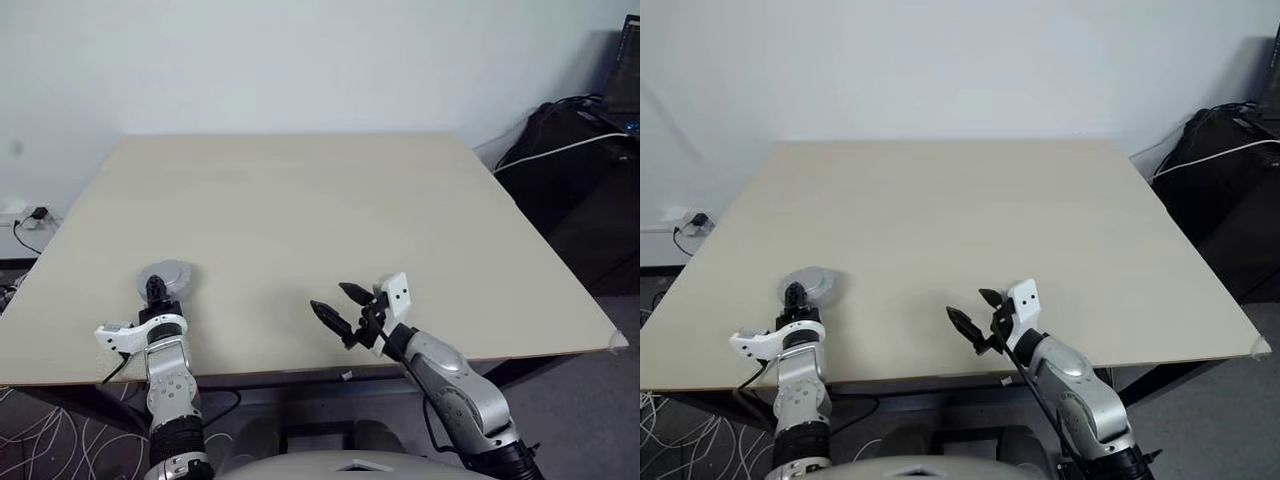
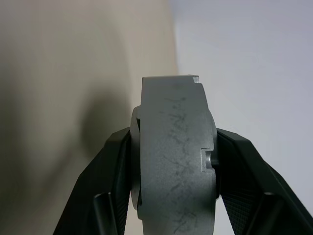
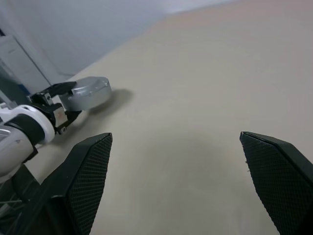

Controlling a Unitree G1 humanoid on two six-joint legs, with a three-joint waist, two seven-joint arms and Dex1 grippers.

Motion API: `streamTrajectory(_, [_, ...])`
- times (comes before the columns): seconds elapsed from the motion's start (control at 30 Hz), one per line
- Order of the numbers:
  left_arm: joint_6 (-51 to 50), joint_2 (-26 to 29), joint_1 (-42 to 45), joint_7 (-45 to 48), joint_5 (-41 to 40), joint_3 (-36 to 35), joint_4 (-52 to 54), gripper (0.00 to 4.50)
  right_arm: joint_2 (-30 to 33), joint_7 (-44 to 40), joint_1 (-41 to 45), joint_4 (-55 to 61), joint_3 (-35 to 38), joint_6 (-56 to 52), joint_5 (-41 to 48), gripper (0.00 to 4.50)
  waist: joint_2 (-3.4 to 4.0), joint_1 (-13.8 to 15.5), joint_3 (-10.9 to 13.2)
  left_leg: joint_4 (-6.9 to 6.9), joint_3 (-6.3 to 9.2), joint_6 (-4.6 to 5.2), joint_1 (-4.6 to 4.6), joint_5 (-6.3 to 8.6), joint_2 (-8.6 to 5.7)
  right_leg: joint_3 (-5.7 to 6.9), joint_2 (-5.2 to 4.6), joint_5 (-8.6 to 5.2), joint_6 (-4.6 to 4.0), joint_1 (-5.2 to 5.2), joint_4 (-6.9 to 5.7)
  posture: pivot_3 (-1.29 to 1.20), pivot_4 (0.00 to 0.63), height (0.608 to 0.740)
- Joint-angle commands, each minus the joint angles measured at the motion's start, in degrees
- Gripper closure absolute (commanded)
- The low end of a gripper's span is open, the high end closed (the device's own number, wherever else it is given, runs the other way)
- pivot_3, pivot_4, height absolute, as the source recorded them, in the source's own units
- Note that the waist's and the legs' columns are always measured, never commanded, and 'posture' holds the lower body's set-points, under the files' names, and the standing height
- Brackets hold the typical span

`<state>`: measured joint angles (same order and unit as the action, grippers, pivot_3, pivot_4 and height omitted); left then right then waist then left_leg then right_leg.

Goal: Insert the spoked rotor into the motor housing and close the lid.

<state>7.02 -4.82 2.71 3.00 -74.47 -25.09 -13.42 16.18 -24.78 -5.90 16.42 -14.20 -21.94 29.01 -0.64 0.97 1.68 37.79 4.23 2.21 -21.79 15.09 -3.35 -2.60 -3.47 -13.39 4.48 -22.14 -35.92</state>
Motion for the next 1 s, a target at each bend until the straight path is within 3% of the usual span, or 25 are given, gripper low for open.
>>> streamTrajectory(0.03, [3.4,-6.9,4.1,-2.1,2.9,-1.2,0.4,2.36,-0.5,-0.5,0.5,1.2,1.2,-0.2,-0.6,0.00,-0.05,0.2,0.0,0.00,0.00,0.00,0.00,0.00,0.00,0.00,0.00,0.00,0.00,0.00,0.00,0.00,0.000,0.740])
streamTrajectory(0.2, [3.4,-6.6,5.1,-2.7,3.8,-1.7,-0.5,2.36,-1.0,-0.6,0.6,1.3,1.4,-1.2,-1.3,0.00,-0.08,0.6,0.0,0.00,0.01,0.00,0.00,0.00,-0.01,0.00,0.00,0.02,-0.01,0.00,0.00,0.00,0.000,0.740])
streamTrajectory(0.43, [1.5,-6.4,4.4,-3.0,4.3,-1.2,-0.4,0.06,-1.7,-0.7,0.7,1.1,1.4,-2.2,-2.2,0.00,-0.01,0.8,-0.1,0.02,0.02,-0.01,0.12,0.00,-0.01,0.02,0.00,0.05,-0.05,0.14,0.00,0.00,0.000,0.740])
streamTrajectory(0.6, [-1.3,-7.8,0.5,-4.4,5.8,1.0,3.8,0.02,-2.1,-0.7,0.6,1.2,1.2,-2.4,-2.8,0.00,0.04,0.7,-0.1,0.05,0.04,-0.03,0.22,-0.01,0.01,0.07,0.01,0.04,0.00,0.25,-0.01,0.00,0.000,0.740])
streamTrajectory(1.0, [-10.9,-10.4,-19.5,-12.4,8.2,11.2,19.6,0.02,-3.3,-1.5,1.1,0.8,0.8,-3.5,-3.3,0.00,0.16,0.4,-0.2,0.02,0.02,-0.28,0.21,0.24,0.00,0.01,-0.07,-0.03,0.01,0.23,0.00,0.00,0.000,0.740])
